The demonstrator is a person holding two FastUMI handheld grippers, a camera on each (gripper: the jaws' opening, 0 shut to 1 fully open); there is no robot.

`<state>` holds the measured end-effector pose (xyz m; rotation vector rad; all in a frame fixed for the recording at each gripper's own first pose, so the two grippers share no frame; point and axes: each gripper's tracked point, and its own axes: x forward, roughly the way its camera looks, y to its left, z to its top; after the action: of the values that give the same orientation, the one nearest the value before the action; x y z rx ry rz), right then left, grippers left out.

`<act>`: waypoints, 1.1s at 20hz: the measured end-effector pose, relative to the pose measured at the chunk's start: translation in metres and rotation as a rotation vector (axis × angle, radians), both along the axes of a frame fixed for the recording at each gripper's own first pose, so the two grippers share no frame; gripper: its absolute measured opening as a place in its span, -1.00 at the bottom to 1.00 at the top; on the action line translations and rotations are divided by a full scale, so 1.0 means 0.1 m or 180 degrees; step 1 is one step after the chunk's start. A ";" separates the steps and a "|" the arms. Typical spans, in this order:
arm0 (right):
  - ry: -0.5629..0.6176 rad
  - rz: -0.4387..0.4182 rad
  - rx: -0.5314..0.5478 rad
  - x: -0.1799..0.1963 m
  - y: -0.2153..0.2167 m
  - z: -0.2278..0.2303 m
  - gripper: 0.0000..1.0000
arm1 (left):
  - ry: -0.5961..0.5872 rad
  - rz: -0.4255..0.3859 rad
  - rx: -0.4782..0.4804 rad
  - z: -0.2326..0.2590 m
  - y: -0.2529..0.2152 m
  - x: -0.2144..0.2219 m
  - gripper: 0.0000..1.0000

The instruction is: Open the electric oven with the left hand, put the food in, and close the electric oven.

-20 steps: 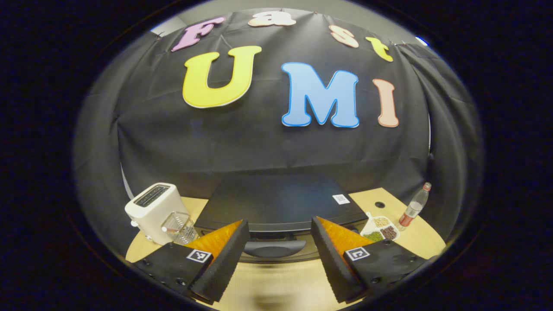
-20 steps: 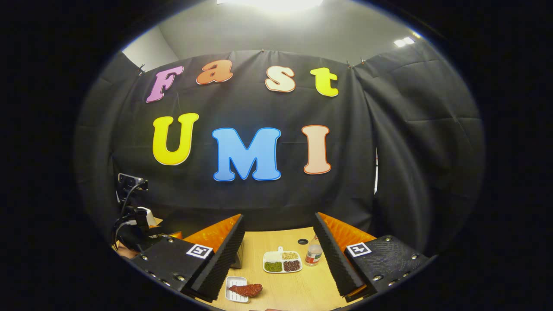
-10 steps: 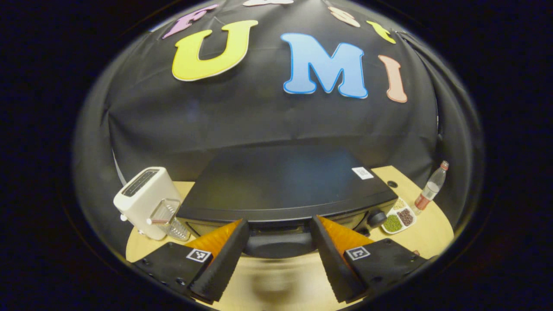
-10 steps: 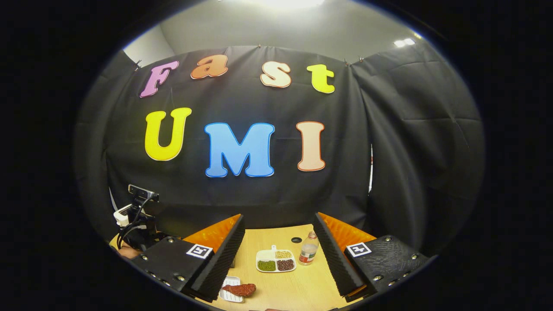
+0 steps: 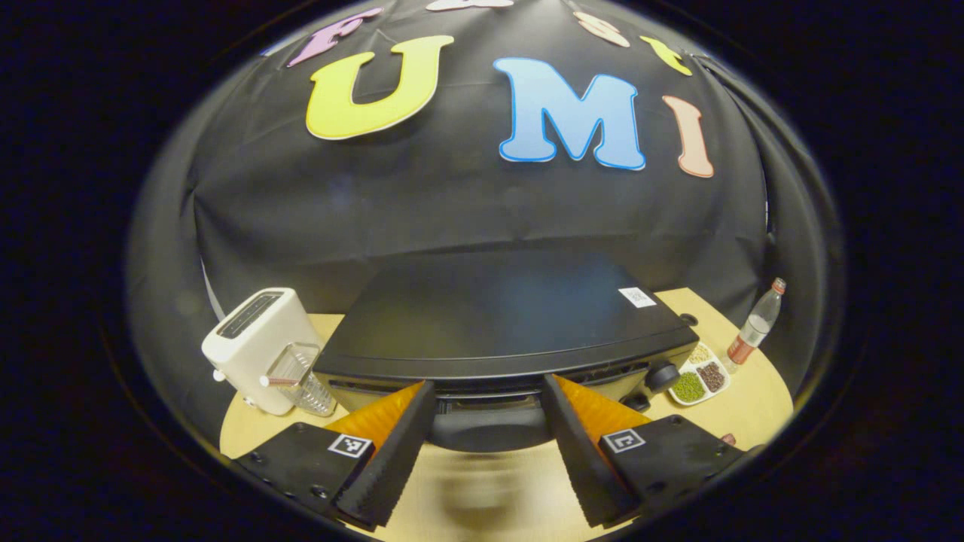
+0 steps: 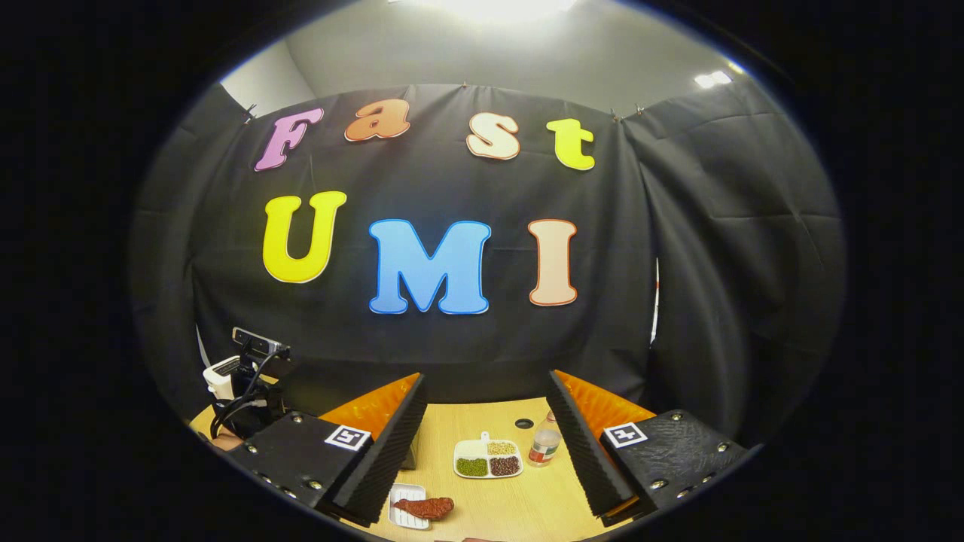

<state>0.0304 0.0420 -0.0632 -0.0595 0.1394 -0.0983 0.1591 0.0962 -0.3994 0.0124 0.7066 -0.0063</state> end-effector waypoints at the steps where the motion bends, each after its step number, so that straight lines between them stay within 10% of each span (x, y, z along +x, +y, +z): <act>1: -0.0008 0.0007 0.0003 0.00 0.00 0.01 0.94 | 0.0008 0.0010 -0.0013 0.01 -0.01 -0.06 0.91; 22: -0.0108 0.0057 0.0024 -0.17 -0.09 0.12 0.94 | 0.0124 -0.0110 0.0032 -0.29 -0.08 -0.97 0.90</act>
<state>0.0136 0.0334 -0.0517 -0.0516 0.1054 -0.0808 0.0625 0.0879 -0.4283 0.0342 0.7453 -0.0363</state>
